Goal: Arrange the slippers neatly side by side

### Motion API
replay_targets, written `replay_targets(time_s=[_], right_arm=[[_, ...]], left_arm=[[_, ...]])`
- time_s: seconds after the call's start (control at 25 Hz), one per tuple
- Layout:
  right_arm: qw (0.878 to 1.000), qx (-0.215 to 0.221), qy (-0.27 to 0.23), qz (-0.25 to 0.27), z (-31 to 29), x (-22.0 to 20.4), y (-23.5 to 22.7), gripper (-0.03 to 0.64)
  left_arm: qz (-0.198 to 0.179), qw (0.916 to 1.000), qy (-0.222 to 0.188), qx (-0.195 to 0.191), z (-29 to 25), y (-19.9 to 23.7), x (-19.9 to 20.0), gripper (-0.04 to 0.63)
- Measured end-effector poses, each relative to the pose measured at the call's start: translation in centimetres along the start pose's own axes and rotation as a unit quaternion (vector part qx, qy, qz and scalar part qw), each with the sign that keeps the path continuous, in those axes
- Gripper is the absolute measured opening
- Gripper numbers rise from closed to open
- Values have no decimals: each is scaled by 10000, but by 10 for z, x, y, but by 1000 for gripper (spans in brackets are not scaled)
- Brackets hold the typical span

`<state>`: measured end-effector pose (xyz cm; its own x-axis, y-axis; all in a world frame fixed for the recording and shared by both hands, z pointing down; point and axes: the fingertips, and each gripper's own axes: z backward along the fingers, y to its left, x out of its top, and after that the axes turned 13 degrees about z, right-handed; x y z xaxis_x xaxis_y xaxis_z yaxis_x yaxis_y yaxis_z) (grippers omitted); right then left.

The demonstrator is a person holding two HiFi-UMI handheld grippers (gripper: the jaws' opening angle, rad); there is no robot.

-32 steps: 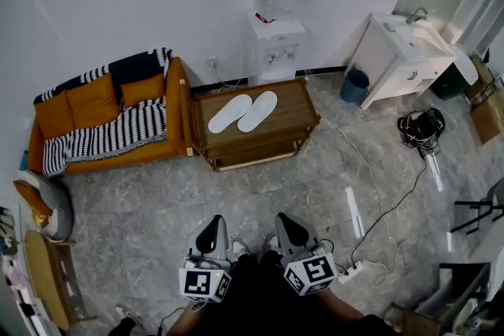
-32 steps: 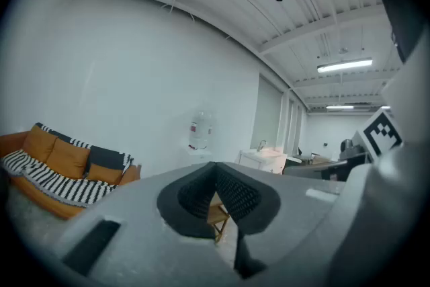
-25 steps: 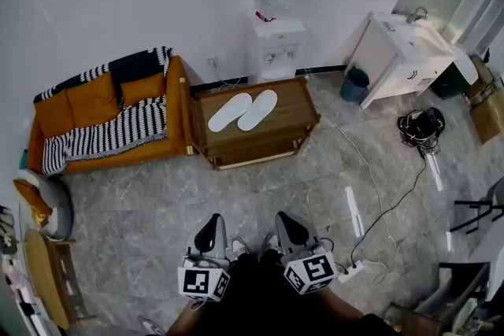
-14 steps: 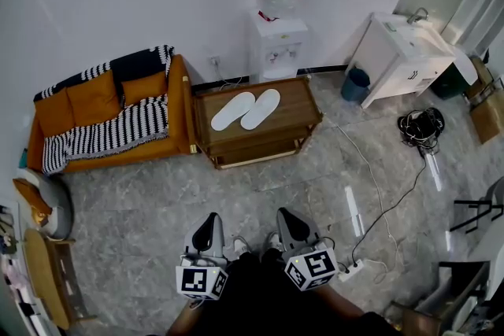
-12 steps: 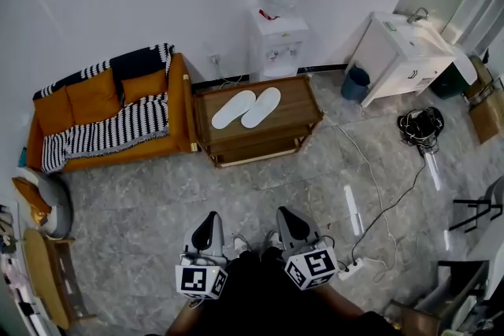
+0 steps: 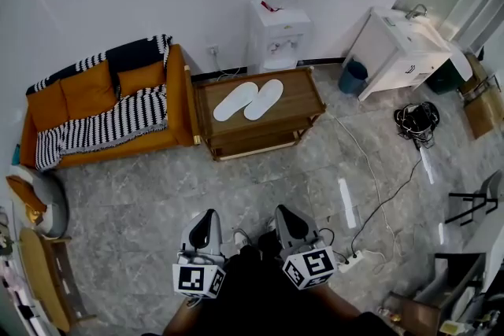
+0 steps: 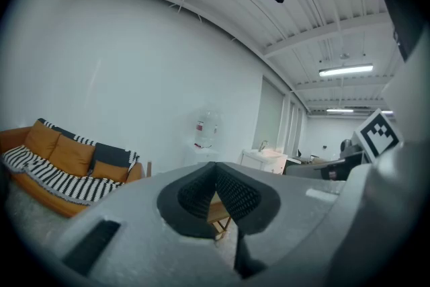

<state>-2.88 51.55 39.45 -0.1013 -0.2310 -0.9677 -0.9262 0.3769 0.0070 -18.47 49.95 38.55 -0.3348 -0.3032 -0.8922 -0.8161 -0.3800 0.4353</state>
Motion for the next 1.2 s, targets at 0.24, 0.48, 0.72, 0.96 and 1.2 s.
replay_targets(time_s=[0.24,0.48,0.72,0.96,1.2], right_arm=[[10000,-8,51,-46,-17,-2,3,11],[9999,84,30,-64,-50,1,-5,11],[9999,49,67,-101,-89,6,-34,11],[9998,95,96,-123,-135,20,-75,11],[9995,234,156,-168,-180,32,-117,11]], left_arm=[[87,9999,7,54,-3,11,0,12],[74,9998,31,154,-26,26,2,12],[76,9999,9,126,-74,31,14,12],[-17,10000,46,51,-139,28,27,12],[-34,9998,146,159,-200,29,36,12]])
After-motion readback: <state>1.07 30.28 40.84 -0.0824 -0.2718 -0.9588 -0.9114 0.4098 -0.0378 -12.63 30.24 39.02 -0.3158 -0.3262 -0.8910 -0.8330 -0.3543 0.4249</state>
